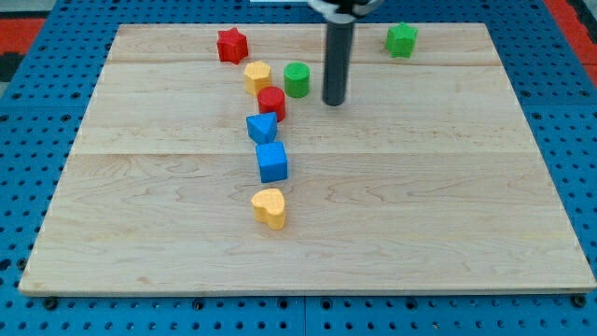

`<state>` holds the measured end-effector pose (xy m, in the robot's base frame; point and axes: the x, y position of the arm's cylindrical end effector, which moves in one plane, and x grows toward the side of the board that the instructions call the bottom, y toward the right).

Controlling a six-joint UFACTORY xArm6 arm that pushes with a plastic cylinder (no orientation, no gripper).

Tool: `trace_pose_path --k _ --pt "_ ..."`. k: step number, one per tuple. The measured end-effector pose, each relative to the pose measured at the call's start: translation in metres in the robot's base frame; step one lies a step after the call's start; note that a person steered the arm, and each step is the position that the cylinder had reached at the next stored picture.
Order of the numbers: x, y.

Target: Push the green circle diagonally to the top right side of the red circle

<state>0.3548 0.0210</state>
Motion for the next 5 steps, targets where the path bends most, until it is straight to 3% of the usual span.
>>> trace_pose_path --k 1,3,4,5 --pt "-0.008 -0.056" --pt "-0.035 -0.065" --pt "-0.038 -0.024" --pt "-0.031 -0.021"
